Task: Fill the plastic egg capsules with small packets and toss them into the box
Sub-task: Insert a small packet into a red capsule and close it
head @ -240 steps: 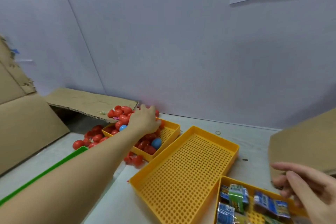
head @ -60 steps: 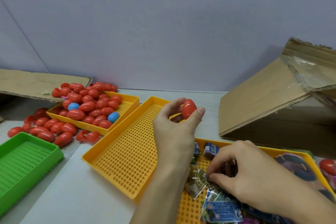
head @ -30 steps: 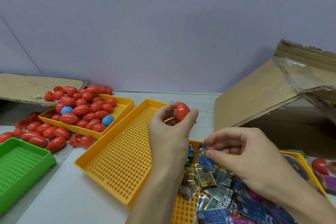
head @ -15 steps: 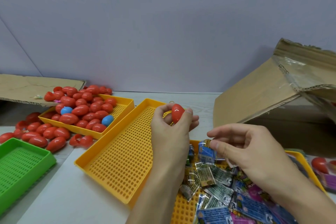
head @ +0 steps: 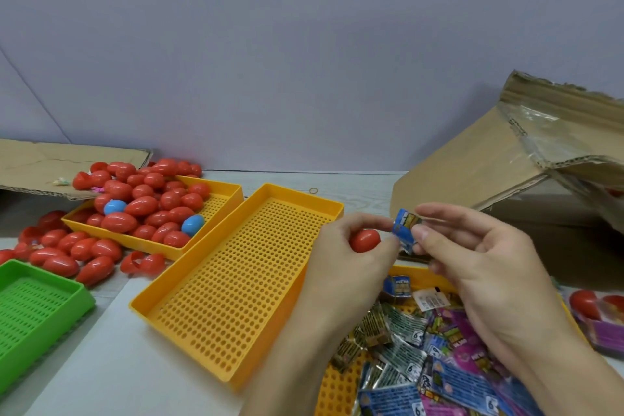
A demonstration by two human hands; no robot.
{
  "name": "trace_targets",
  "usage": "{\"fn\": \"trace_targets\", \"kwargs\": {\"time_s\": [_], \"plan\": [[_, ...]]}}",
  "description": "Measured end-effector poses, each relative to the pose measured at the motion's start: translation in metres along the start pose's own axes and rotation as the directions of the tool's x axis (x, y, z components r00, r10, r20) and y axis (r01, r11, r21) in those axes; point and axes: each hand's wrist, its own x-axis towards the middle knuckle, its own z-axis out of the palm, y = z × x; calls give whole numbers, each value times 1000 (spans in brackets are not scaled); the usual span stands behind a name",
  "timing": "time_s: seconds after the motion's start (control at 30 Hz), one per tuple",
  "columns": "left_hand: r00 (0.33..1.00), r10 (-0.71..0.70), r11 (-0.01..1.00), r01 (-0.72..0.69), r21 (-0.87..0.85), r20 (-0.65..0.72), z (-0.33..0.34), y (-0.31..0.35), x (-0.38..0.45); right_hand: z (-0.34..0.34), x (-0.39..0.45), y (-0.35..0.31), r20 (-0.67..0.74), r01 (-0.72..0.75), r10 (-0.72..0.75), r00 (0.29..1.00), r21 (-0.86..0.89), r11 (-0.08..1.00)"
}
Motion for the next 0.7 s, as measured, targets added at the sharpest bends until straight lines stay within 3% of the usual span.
{"fn": "trace_targets", "kwargs": {"time_s": [0.13,0.23,0.47,0.7], "plan": [[994,42,998,-38,-40,98,0,4,-2,-1,3,-2,21,-58,55,998,216,975],[997,44,993,-36,-110,71,0,4,-2,-1,3,-1,20,-80,77,997,277,957],[998,62,984,-56,-169,28,0,5,-2,-1,3,0,5,-80,82,997,249,965],[999,48,998,-47,-50,15,1,2,-1,-3,2,1,-48,-10,16,999,129,992]]}}
